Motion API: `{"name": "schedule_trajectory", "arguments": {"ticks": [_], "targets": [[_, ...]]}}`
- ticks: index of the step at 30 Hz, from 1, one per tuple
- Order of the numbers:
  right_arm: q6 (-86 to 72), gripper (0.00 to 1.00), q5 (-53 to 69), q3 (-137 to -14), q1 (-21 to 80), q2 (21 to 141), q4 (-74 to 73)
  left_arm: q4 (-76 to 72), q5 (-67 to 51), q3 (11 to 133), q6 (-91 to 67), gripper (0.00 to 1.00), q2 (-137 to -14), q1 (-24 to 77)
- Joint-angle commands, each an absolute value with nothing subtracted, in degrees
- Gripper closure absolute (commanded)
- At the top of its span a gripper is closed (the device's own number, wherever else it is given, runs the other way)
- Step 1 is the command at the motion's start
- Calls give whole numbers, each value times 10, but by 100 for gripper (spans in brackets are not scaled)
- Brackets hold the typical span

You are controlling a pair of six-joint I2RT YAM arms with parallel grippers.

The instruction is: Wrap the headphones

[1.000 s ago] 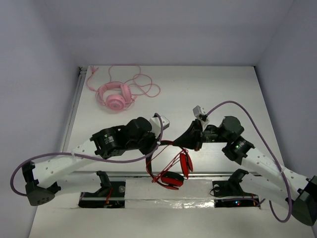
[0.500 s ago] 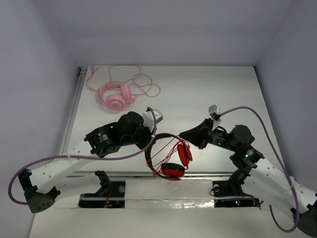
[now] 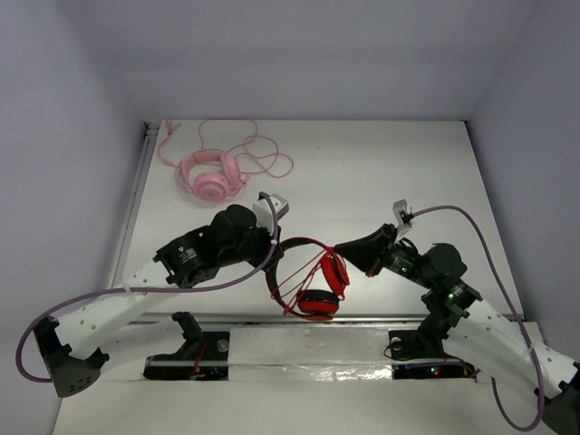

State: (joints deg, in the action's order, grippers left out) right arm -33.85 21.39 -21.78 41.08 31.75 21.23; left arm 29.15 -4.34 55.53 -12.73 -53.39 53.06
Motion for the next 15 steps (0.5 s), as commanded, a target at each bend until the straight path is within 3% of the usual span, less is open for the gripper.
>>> {"name": "schedule_trajectory", "arguments": {"ticks": [1,8,15], "targets": [[-387,100,213,-186,410,339,257,183,-44,547,-186,100,-515,527],[-408,74,183,-165,410,326,258,147,-16,534,-219,100,-537,527],[-398,62,88,-182,410,292,184,136,-24,530,-231,100,-586,527]]}}
